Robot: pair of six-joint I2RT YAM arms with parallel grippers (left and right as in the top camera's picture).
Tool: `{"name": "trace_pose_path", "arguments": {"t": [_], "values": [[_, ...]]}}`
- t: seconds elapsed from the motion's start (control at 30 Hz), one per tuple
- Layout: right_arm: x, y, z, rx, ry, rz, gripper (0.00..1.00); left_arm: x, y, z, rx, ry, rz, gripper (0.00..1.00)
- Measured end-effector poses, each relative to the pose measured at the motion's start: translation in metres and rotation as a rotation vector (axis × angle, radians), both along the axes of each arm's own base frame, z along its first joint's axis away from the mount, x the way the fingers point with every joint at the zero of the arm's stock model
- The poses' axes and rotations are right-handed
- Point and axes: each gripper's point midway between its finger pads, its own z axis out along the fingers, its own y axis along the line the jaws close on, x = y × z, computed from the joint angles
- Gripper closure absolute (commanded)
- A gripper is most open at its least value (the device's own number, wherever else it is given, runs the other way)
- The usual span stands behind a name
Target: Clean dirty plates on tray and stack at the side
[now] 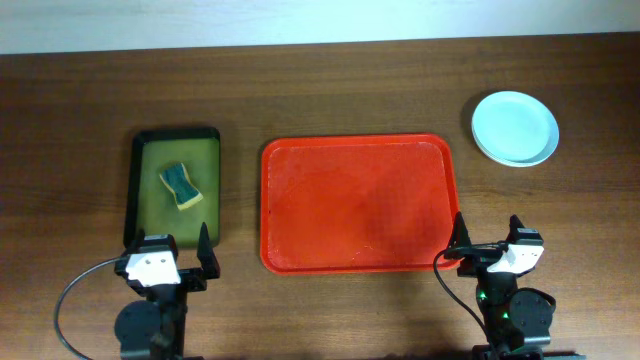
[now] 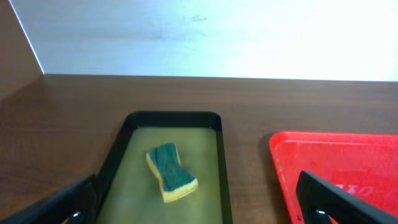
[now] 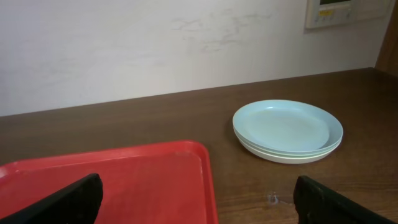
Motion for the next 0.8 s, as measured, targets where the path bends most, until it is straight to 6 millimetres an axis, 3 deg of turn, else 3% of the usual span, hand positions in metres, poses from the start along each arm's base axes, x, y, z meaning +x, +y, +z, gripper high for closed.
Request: {"name": "trace_pose_path", "arguments": {"t": [0.4,0.8], "values": [[0.0,0.0,0.0,0.0,0.0,0.0,0.01,0.007,0.0,-0.03,0.014,-0.078,-0.005,0.01],[0.0,0.0,0.0,0.0,0.0,0.0,0.02,0.007,0.0,-0.03,0.033,-0.077,-0.008,0.01]]}}
